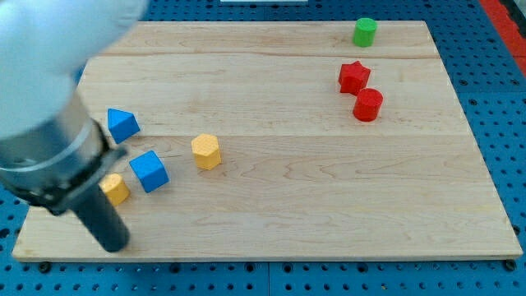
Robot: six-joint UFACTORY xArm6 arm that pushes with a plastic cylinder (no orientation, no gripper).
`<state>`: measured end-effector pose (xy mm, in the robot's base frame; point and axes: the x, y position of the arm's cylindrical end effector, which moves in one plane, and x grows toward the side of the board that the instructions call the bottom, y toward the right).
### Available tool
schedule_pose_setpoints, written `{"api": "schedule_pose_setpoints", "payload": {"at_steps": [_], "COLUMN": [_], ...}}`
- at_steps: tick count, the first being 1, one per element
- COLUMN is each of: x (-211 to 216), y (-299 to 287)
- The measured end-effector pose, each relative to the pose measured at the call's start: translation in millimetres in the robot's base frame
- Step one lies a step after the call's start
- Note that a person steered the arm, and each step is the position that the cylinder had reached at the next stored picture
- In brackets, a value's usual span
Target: Place the green star below the green circle
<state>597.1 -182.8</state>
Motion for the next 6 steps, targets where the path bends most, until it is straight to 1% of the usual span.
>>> {"api": "schedule_pose_setpoints", "payload": {"at_steps": [1, 2, 3, 4, 5, 6], "x": [-32.0, -13.1, 12.9, -33.1, -73.1, -109.0], "y": [-3.0, -4.3, -55.1, -66.9, -29.6, -27.9]}}
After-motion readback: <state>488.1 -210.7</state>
